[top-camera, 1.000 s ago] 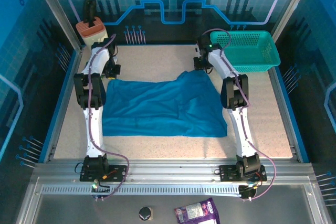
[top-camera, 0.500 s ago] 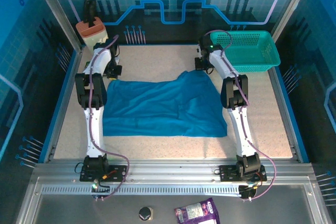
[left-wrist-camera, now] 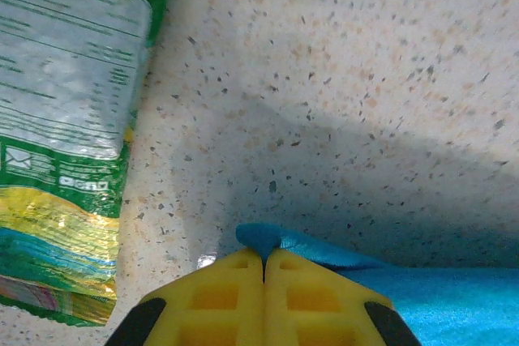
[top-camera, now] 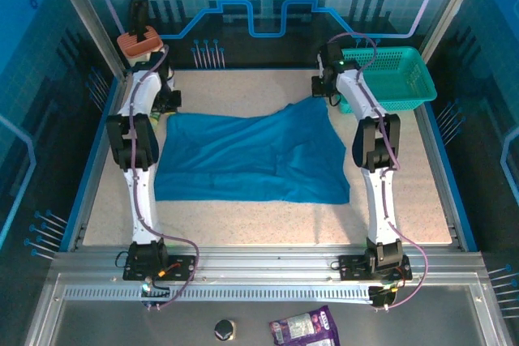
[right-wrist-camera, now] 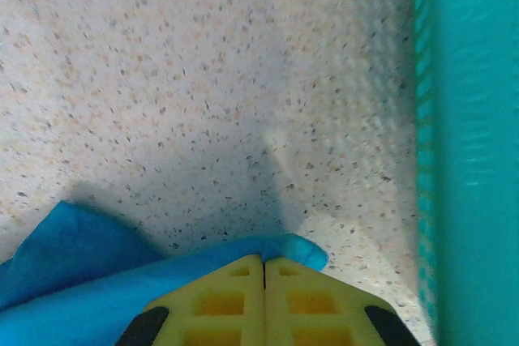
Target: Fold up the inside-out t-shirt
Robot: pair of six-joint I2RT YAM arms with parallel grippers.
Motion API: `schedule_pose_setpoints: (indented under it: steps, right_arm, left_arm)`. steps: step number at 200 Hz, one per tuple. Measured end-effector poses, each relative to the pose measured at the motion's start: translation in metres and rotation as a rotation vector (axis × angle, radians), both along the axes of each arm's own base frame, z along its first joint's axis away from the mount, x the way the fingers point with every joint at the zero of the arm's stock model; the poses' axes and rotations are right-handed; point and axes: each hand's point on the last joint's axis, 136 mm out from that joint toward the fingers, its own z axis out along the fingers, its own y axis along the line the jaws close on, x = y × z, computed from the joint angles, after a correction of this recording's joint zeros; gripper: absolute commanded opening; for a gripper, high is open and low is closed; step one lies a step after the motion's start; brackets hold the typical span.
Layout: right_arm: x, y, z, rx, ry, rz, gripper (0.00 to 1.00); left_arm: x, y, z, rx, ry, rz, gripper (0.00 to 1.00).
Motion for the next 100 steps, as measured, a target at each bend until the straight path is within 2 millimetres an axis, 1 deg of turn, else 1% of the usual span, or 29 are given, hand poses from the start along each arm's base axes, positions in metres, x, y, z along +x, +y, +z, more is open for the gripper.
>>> schedule_pose_setpoints:
  steps: [8, 26, 39, 54, 74, 100]
  right_arm:
    - [0.001, 0.000, 0.006, 0.004, -0.013, 0.000, 0.00]
    - [-0.002, 0.001, 0.013, 0.011, -0.023, 0.004, 0.00]
    - [-0.009, 0.001, 0.015, 0.014, -0.015, 0.007, 0.00]
    - [-0.022, 0.000, 0.016, 0.017, 0.003, 0.010, 0.00]
    - [-0.045, -0.001, 0.020, 0.030, 0.026, 0.010, 0.00]
    - [-0.075, -0.004, 0.029, 0.047, 0.036, 0.003, 0.00]
  left_arm:
    - [0.002, 0.003, 0.005, -0.025, -0.019, 0.020, 0.00]
    - [0.005, 0.007, 0.014, -0.066, -0.056, 0.047, 0.00]
    - [0.005, 0.009, 0.019, -0.084, -0.073, 0.063, 0.00]
    - [0.003, 0.008, 0.024, -0.102, -0.086, 0.071, 0.00]
    - [-0.010, 0.002, 0.027, -0.133, -0.090, 0.082, 0.00]
    - [-0.038, -0.001, 0.030, -0.192, -0.091, 0.123, 0.00]
